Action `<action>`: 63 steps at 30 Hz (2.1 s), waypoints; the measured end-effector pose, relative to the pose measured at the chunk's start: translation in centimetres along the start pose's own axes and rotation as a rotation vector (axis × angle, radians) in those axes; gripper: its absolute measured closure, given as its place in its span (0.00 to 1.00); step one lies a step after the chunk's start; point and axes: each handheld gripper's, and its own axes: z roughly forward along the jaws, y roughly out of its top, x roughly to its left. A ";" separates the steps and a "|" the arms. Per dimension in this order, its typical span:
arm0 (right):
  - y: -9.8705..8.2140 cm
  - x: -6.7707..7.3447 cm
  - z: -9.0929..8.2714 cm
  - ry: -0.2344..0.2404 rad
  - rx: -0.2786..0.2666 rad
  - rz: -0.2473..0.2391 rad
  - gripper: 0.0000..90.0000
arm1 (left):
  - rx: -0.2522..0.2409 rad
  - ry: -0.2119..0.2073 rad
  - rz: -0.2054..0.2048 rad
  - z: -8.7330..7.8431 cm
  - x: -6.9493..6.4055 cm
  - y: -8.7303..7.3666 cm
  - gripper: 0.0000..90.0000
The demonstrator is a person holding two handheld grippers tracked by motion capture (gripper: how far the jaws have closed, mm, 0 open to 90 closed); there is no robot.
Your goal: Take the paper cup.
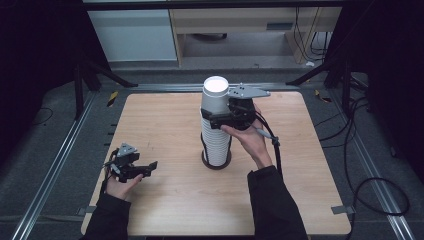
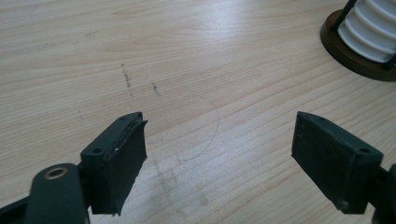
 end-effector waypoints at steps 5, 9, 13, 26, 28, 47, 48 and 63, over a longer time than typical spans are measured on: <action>-0.3 0.0 0.3 -0.008 -0.005 0.005 0.11 | 0.000 0.002 -0.002 0.0 0.0 0.0 0.19; -0.4 0.1 0.1 -0.011 -0.023 0.003 0.12 | 0.001 0.001 -0.002 0.0 0.0 0.0 0.19; -0.4 0.1 -0.1 -0.010 -0.022 -0.011 0.13 | 0.004 0.003 -0.004 0.0 0.0 0.0 0.19; 1.6 0.2 -1.3 0.003 -0.093 -0.016 0.15 | 0.001 0.004 -0.009 -0.1 0.1 0.0 0.19; 2.1 0.2 -1.5 0.002 -0.098 -0.023 0.15 | 0.002 0.005 -0.009 -0.1 0.1 0.0 0.19; 6.2 0.7 -3.9 -0.004 -0.170 -0.065 0.15 | -0.004 0.001 -0.014 -0.3 0.2 0.1 0.19; 6.3 0.7 -4.1 -0.005 -0.173 -0.067 0.15 | -0.004 0.002 -0.014 -0.3 0.2 0.1 0.19; 3.4 -1.5 -9.2 -0.084 -0.151 -0.070 0.15 | -0.008 -0.006 -0.002 -0.6 -0.1 0.3 0.19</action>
